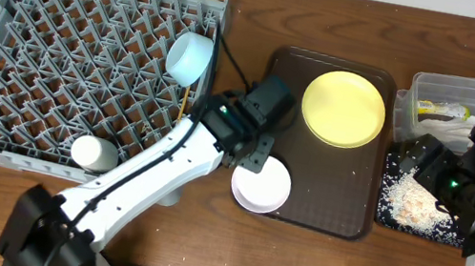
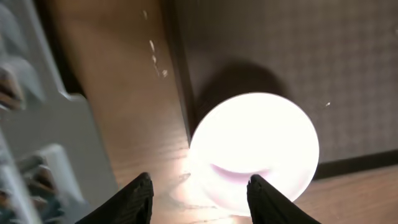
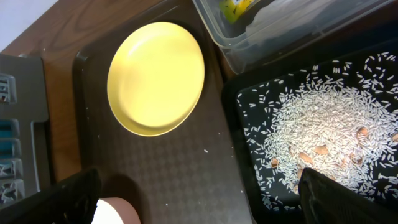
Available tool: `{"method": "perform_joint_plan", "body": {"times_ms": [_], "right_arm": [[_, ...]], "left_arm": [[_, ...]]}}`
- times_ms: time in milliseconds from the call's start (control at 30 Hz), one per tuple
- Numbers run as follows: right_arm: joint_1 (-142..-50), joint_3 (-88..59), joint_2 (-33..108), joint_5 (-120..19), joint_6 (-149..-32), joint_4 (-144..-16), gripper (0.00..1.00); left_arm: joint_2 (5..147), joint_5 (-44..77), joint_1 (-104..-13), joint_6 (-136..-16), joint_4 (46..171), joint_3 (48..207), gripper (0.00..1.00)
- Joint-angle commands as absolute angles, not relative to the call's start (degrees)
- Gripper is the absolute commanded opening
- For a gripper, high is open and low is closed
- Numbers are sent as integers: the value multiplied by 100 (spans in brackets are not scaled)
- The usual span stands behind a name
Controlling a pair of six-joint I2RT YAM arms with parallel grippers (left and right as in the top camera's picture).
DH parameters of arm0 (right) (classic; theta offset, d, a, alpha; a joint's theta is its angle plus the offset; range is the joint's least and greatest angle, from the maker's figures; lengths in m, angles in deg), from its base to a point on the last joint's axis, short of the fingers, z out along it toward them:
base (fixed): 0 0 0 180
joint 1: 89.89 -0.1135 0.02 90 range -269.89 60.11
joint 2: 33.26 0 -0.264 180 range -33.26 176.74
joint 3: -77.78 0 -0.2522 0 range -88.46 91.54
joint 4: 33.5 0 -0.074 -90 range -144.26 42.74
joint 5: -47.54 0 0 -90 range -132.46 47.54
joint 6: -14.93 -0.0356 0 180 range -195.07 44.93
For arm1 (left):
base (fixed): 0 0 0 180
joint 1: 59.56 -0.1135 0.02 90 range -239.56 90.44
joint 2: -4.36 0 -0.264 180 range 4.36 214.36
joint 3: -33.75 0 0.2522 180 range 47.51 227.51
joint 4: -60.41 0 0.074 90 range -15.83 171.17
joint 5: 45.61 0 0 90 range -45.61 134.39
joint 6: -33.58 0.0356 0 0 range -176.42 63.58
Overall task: Sort waste into correct bins and load items into the dishwasher
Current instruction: 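Reach the left gripper to the white bowl on the tray, then grasp the white bowl rim with the left gripper and lift it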
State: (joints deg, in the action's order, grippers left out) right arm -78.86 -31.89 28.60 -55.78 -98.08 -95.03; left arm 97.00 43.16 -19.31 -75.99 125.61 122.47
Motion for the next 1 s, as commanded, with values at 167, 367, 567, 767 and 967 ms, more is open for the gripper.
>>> {"method": "perform_joint_plan", "body": {"times_ms": [167,367,567,767,967], "right_arm": [[-7903,-3114,2856,-5602,-9775,-9508,99],[-7903,-3114,2858,-5602,-9775,-9508,99],[-7903,-3114,2856,-5602,-9775,-9510,99],[-7903,-3114,2858,-5602,-9775,-9508,99],[-7903,-3114,2856,-5602,-9777,-9508,99]], "left_arm": [[9907,3774,-2038,-7969,11554,11053,52],[10167,2970,-2014,-8087,10950,10673,43],[10240,2642,-1832,-8008,10666,10675,23],[10253,2755,-1758,-8006,10502,10673,27],[10548,2843,-1758,-8172,10362,10673,38]]}}
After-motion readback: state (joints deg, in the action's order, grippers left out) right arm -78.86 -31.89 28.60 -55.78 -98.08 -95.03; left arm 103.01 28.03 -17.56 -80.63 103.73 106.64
